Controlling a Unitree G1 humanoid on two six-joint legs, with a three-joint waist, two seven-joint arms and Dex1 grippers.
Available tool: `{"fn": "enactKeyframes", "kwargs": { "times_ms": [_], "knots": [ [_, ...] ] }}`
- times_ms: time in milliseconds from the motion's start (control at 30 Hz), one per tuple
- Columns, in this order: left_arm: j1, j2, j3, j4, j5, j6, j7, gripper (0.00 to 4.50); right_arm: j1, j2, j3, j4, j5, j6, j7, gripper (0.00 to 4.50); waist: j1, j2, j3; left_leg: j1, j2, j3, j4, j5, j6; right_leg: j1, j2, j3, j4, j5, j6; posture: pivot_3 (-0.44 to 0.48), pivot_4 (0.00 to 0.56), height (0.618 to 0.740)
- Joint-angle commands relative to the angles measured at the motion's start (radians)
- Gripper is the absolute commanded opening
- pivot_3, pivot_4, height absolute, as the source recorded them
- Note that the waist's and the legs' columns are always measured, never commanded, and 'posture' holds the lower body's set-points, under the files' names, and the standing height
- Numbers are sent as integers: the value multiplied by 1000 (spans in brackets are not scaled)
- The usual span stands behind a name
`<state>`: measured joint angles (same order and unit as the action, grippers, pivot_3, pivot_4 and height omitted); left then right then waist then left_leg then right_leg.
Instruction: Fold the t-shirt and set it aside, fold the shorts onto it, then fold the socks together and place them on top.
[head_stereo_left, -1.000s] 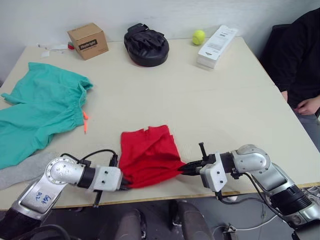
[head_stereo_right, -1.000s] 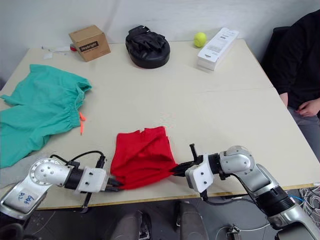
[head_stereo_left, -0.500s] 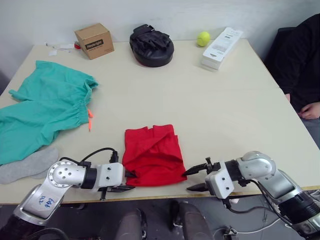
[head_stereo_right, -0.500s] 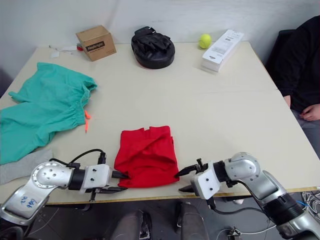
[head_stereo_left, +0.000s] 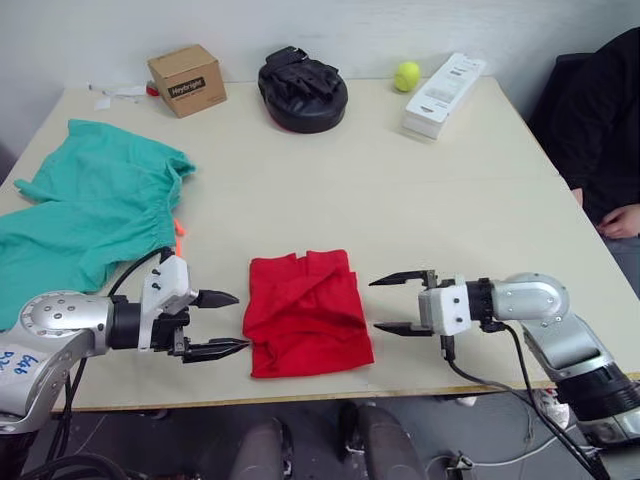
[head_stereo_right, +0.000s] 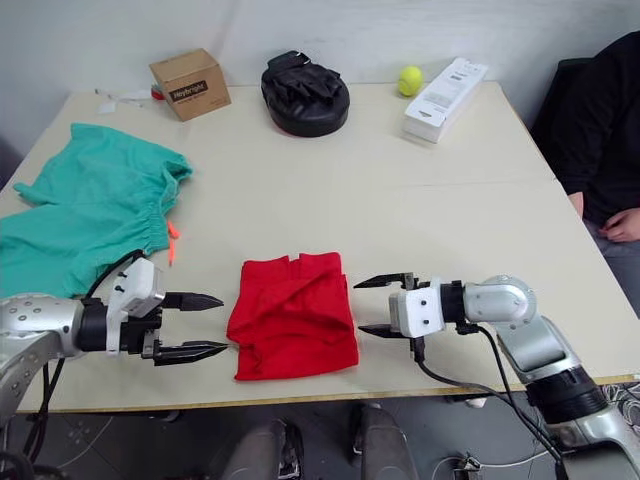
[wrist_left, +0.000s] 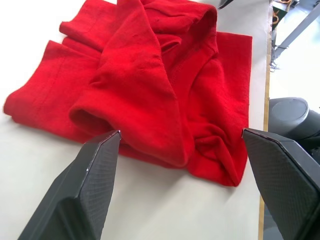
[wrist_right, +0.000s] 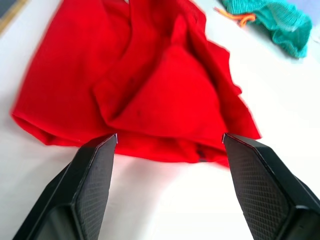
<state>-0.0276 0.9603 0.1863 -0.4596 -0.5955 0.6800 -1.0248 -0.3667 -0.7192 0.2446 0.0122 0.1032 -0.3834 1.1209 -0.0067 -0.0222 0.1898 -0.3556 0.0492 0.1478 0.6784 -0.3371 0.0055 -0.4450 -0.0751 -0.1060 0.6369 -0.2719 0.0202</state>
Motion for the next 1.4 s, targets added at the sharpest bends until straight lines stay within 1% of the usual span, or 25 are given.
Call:
{"fn": "enactKeyframes", "kwargs": {
  "times_ms": [33,100,133,233,267,367,433,667,833,900,967,1033,1100,1200,1300,1400],
  "knots": [
    [-18,-8,2,-18,0,-5,21,4078,-32,43,23,28,-32,-47,-16,3230,-4,0,0,0,0,0,0,0,0,0,0,0,0,0,0,0,150,740],
    [-24,-10,-4,-12,9,-10,29,4089,-35,64,36,32,-29,-50,-11,2828,-3,0,0,0,0,0,1,0,0,0,0,0,0,0,0,0,150,740],
    [-25,-10,-6,-11,11,-12,31,4089,-36,74,37,26,-19,-39,-6,2534,-3,0,0,0,0,0,1,0,0,0,0,0,0,0,0,0,150,740],
    [-20,-11,-9,-11,17,-16,37,4089,-39,95,31,0,31,19,9,1486,-3,0,0,0,0,-1,1,0,0,0,0,0,1,0,0,0,150,740],
    [-18,-11,-11,-11,23,-22,38,4089,-44,101,29,-11,58,52,22,1022,-3,0,0,0,0,-1,1,0,0,0,0,0,1,0,0,0,150,740],
    [-13,-9,-18,-4,39,-38,35,4089,-70,123,22,-26,129,167,47,66,-6,0,0,0,0,-1,1,0,0,0,0,0,2,0,0,0,150,740],
    [-11,-6,-26,6,60,-58,32,4089,-96,139,17,-19,169,271,51,25,-8,0,0,0,0,-1,1,0,0,0,-1,0,2,0,0,0,150,740],
    [-30,-20,-50,22,86,-88,35,4089,-191,193,9,96,206,478,69,25,-10,0,0,0,0,-1,1,0,0,0,-2,0,2,0,0,0,150,740],
    [-48,-31,-89,36,132,-134,34,4089,-285,272,-15,198,229,735,-17,25,-21,0,0,0,0,-1,0,0,0,0,-2,0,2,0,0,0,150,740],
    [-47,-32,-97,38,145,-149,32,4089,-307,294,-34,211,250,822,-39,25,-24,0,0,0,0,-1,0,0,0,0,-2,0,3,0,0,0,150,740],
    [-59,-40,-115,56,172,-174,34,4089,-358,332,-84,259,290,954,-103,25,-24,0,0,0,0,-1,0,0,0,-1,-2,0,3,0,-1,0,150,740],
    [-71,-45,-131,77,201,-208,34,4089,-407,366,-138,314,315,1045,-170,25,-25,0,0,0,0,-1,0,0,0,-1,-2,0,3,0,-1,0,150,740],
    [-90,-55,-144,101,231,-248,40,4089,-429,374,-154,341,311,1052,-181,25,-24,0,0,-1,0,-1,0,0,0,-2,-2,0,4,0,-1,0,150,740],
    [-129,-82,-163,138,267,-293,59,4089,-425,365,-135,343,278,1020,-163,25,-21,0,0,-1,0,-1,-1,0,0,-2,-2,-1,3,0,-1,0,150,740],
    [-191,-116,-201,188,309,-334,66,4089,-416,369,-140,334,285,1046,-160,25,-22,0,0,-2,-1,-1,-1,0,1,-2,-2,-1,2,0,0,0,150,740],
    [-257,-161,-234,240,328,-337,75,4089,-411,375,-145,331,281,1052,-173,25,-22,0,0,-3,-1,-1,0,0,1,-2,-2,-1,2,0,0,0,150,740]
  ]
}}
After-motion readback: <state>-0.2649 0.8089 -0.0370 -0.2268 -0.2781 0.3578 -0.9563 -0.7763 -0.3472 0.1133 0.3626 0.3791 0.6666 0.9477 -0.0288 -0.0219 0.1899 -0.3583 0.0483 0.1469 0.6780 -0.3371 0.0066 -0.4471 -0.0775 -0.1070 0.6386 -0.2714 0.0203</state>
